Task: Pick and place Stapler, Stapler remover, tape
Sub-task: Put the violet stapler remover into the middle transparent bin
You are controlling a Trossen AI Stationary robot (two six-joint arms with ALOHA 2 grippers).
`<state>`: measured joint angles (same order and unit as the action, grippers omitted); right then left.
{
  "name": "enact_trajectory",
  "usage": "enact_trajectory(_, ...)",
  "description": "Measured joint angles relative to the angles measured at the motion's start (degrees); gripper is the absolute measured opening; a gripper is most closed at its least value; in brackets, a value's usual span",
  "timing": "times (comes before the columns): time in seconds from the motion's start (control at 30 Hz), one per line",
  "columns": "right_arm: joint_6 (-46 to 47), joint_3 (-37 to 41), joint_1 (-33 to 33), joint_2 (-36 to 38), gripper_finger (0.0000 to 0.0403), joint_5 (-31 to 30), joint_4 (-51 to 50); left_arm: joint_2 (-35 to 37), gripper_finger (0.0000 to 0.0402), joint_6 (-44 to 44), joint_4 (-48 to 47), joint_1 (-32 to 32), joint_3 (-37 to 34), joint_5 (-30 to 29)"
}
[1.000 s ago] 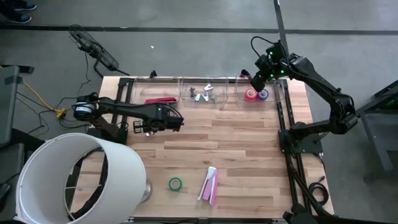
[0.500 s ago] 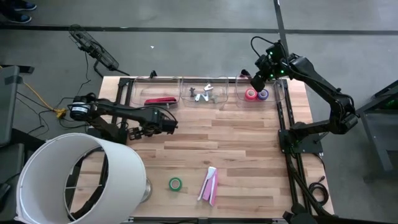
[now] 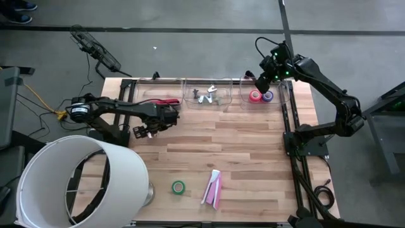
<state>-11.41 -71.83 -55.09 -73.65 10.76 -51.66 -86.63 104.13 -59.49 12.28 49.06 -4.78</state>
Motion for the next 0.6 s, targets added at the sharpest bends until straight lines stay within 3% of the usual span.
enact_trajectory(0.6,0.0,0.0,0.0,0.0,0.0211,-0.1,-0.5,0.2,0.0302,-2.4,8.6,2.4,-5.8,4.2)
